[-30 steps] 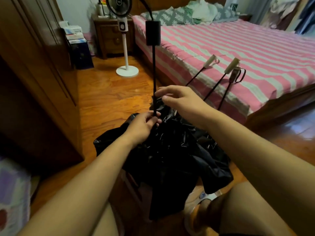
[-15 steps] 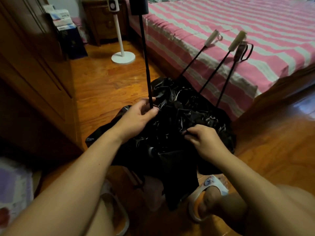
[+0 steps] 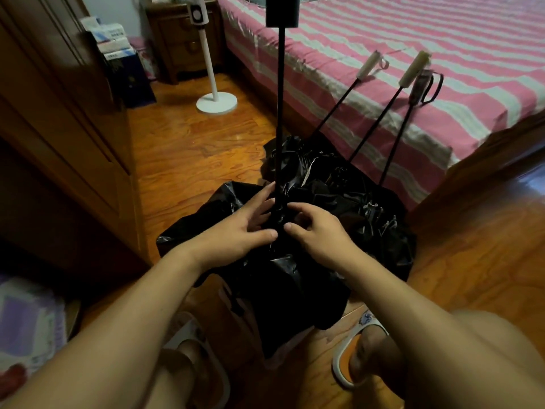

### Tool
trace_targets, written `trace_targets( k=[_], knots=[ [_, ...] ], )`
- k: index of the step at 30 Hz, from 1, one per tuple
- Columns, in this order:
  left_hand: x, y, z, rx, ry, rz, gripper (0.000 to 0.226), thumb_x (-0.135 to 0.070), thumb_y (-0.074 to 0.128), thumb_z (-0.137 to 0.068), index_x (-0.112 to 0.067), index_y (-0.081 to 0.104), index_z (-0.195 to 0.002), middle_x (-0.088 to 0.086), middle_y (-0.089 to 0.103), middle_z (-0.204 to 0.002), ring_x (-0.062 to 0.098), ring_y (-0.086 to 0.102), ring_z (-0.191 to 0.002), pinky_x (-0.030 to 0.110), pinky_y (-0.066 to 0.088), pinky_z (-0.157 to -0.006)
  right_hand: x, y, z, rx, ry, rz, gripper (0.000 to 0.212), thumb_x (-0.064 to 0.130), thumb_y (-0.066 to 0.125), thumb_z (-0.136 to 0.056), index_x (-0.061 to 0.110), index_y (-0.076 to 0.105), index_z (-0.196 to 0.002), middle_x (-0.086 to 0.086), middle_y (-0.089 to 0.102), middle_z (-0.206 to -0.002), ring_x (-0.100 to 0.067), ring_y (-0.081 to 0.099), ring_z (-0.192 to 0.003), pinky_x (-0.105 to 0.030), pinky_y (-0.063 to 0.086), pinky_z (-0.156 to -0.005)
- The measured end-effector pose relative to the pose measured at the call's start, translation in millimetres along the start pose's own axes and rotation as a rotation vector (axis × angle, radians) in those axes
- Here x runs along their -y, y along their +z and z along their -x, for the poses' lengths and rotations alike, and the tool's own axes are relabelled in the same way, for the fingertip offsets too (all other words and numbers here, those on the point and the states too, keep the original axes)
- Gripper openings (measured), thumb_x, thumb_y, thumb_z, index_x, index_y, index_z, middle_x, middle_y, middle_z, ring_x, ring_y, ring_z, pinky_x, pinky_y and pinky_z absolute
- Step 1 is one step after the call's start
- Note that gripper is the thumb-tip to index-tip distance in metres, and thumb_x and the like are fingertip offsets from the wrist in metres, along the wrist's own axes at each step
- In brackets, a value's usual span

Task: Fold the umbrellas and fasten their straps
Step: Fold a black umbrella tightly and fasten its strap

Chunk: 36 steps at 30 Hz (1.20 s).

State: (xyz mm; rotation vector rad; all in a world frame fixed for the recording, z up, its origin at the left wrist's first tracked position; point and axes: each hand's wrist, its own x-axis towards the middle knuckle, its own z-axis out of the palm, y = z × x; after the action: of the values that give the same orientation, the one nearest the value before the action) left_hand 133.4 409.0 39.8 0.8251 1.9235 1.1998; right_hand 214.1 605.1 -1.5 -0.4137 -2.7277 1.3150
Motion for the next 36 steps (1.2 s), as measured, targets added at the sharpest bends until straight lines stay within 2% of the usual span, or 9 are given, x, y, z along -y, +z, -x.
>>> trace_targets(
  k=[5, 9, 13, 16, 22, 25, 28, 32, 36],
  knots=[
    [-12.7, 3.0, 6.2, 0.012, 0.001, 0.023, 0.067, 0.005, 0.049, -0.102, -0.032, 0.034, -0.155, -0.020, 0.047, -0.147, -0.021, 0.040, -0.129, 0.004, 0.041, -0.095, 3.7, 6.4, -2.0, 0.050, -0.057, -0.067, 0.038, 0.027, 0.069, -0.096, 0.034, 0.065, -0.133, 0.013, 0.071, -0.117, -0.003, 0.063, -0.111, -0.028, 0.050, -0.098],
    [-15.1, -18.9, 22.5, -0.076, -0.063, -0.084, 0.054, -0.018, 0.065, -0.098, -0.041, 0.050, -0.145, -0.019, 0.057, -0.139, -0.006, 0.051, -0.130, 0.019, 0.042, -0.104, 3.9, 7.9, -7.1, 0.048, -0.010, 0.006, 0.033, 0.031, 0.066, -0.098, 0.023, 0.067, -0.129, 0.004, 0.070, -0.118, -0.016, 0.064, -0.113, -0.041, 0.051, -0.100],
    [-11.7, -28.5, 61.4, -0.092, -0.266, -0.185, 0.028, -0.027, 0.080, -0.085, -0.033, 0.070, -0.111, -0.010, 0.066, -0.091, 0.007, 0.061, -0.085, 0.027, 0.047, -0.080, -2.3, 5.9, -5.9, 0.024, 0.034, -0.071, 0.025, 0.027, 0.063, -0.100, 0.019, 0.068, -0.124, 0.004, 0.070, -0.115, -0.015, 0.063, -0.112, -0.032, 0.050, -0.093],
    [-15.0, -6.5, 65.2, -0.259, -0.227, -0.177, 0.016, -0.027, 0.082, -0.084, -0.028, 0.070, -0.095, -0.008, 0.065, -0.075, 0.009, 0.060, -0.070, 0.032, 0.049, -0.070, 1.1, 7.8, -3.0, -0.010, 0.032, -0.105, 0.022, 0.023, 0.062, -0.101, 0.019, 0.069, -0.122, 0.011, 0.065, -0.102, -0.011, 0.061, -0.104, -0.027, 0.045, -0.086],
    [-17.0, 16.1, 56.1, -0.771, -0.141, -0.405, 0.007, -0.033, 0.075, -0.091, -0.032, 0.069, -0.094, -0.011, 0.065, -0.081, 0.006, 0.061, -0.077, 0.030, 0.050, -0.064, 7.7, 12.5, -11.8, -0.139, 0.137, -0.212, 0.010, 0.024, 0.061, -0.101, 0.022, 0.070, -0.107, 0.001, 0.072, -0.089, -0.016, 0.069, -0.067, -0.027, 0.055, -0.061],
    [1.5, 17.0, 48.5, -0.638, -0.292, -0.314, 0.037, -0.039, 0.068, -0.096, -0.023, 0.066, -0.129, -0.009, 0.069, -0.104, 0.010, 0.064, -0.093, 0.030, 0.050, -0.077, 9.4, 13.2, -14.1, -0.143, 0.174, -0.287, 0.015, 0.023, 0.062, -0.101, 0.019, 0.071, -0.113, -0.004, 0.073, -0.094, -0.018, 0.072, -0.064, -0.027, 0.059, -0.058],
    [11.7, 24.1, 28.4, -0.672, -0.194, -0.314, 0.035, -0.031, 0.060, -0.102, -0.020, 0.066, -0.134, -0.003, 0.067, -0.128, 0.017, 0.059, -0.123, 0.031, 0.045, -0.102, 10.1, 15.9, -12.6, -0.133, 0.178, -0.299, 0.012, 0.023, 0.064, -0.100, 0.019, 0.071, -0.109, -0.002, 0.073, -0.093, -0.015, 0.072, -0.065, -0.027, 0.059, -0.057],
    [13.7, 41.1, -5.1, -0.687, -0.107, -0.414, 0.031, -0.023, 0.059, -0.102, -0.028, 0.069, -0.130, -0.007, 0.064, -0.103, 0.017, 0.062, -0.101, 0.026, 0.045, -0.084, 14.1, 25.0, -4.7, -0.114, 0.148, -0.227, 0.008, 0.023, 0.068, -0.097, 0.028, 0.068, -0.092, 0.003, 0.071, -0.085, -0.010, 0.070, -0.064, -0.025, 0.057, -0.054],
    [10.1, 50.0, -24.7, -0.560, -0.153, -0.199, 0.031, -0.026, 0.053, -0.103, -0.029, 0.069, -0.129, -0.006, 0.063, -0.113, 0.013, 0.064, -0.101, 0.024, 0.051, -0.081, 13.0, 30.6, -1.5, -0.025, 0.091, -0.100, 0.022, 0.020, 0.063, -0.098, 0.024, 0.069, -0.118, 0.003, 0.070, -0.104, -0.014, 0.070, -0.089, -0.034, 0.061, -0.077]
  ],
)
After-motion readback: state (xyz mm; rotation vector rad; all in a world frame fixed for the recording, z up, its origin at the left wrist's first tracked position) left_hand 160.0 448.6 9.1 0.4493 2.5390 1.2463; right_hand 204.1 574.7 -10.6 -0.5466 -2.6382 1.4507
